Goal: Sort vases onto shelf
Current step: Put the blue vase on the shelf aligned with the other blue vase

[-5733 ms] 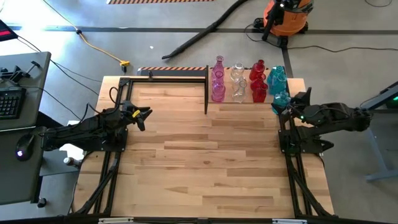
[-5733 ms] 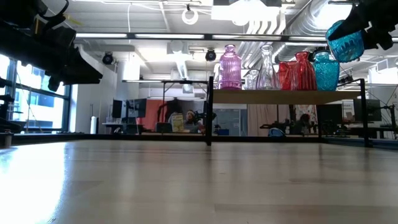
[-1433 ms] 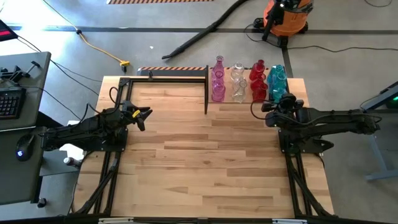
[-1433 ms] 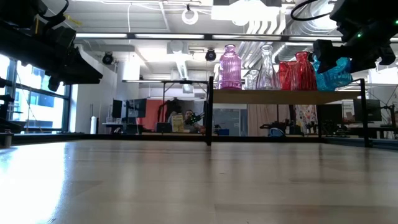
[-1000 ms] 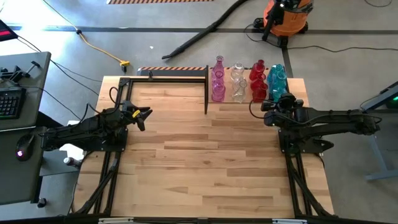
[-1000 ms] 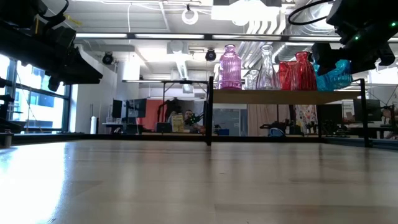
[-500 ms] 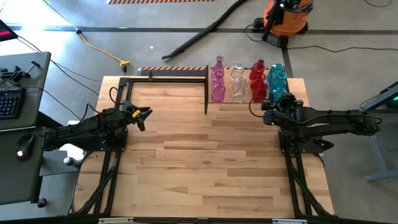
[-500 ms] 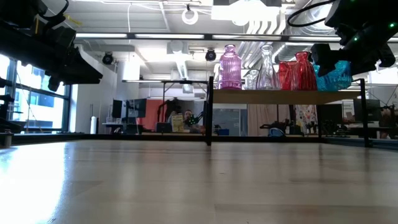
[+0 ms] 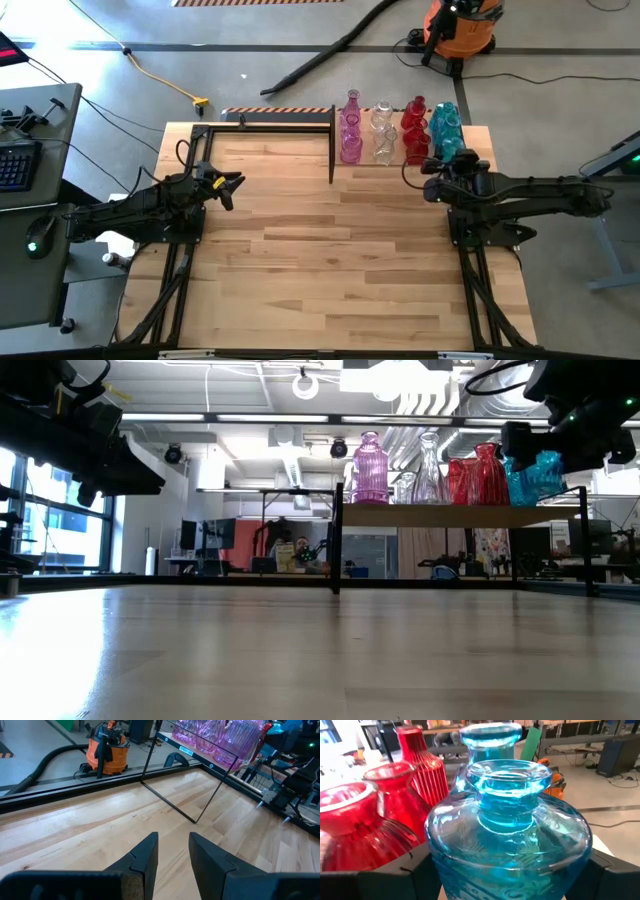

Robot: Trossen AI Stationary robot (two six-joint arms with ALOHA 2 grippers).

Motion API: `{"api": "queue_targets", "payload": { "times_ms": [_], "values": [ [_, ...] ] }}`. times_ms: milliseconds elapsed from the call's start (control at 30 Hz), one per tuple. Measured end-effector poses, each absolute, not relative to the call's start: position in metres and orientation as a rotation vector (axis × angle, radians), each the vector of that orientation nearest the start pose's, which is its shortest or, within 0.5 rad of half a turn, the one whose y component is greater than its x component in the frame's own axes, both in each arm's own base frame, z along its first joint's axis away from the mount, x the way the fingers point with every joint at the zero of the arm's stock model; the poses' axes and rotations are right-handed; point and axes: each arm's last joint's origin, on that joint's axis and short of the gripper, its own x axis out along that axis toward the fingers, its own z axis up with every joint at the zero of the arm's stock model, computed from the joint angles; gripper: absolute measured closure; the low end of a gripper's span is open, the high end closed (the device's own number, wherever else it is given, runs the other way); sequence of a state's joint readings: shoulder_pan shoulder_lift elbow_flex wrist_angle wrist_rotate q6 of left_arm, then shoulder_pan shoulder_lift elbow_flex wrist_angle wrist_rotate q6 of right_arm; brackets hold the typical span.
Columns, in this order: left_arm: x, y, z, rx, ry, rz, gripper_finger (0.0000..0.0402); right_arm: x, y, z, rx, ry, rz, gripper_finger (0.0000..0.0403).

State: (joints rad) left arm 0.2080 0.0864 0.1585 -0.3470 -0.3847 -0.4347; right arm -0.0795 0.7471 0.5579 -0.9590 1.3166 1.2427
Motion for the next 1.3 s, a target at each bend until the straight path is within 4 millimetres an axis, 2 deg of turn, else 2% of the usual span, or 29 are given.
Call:
{"api": "queue_targets", "payload": {
  "times_ms": [600,767,1033,1300],
  "values": [
    [0.084,0.029,0.178,-0.394,0.145,0.639,0.0300,0.107,-0.035,0.228,0.289,0.051,-1.545,0.0112],
    [0.084,0.029,0.178,-0.394,0.146,0.639,0.0300,0.109,-0.035,0.216,0.297,0.020,-1.549,0.0112],
    [0.084,0.029,0.178,-0.394,0.146,0.639,0.0300,0.112,-0.036,0.217,0.202,0.053,-1.553,0.0112],
    [0.084,0.029,0.178,-0.394,0.145,0.639,0.0300,0.114,-0.036,0.203,0.201,0.026,-1.560,0.0112]
  ]
}}
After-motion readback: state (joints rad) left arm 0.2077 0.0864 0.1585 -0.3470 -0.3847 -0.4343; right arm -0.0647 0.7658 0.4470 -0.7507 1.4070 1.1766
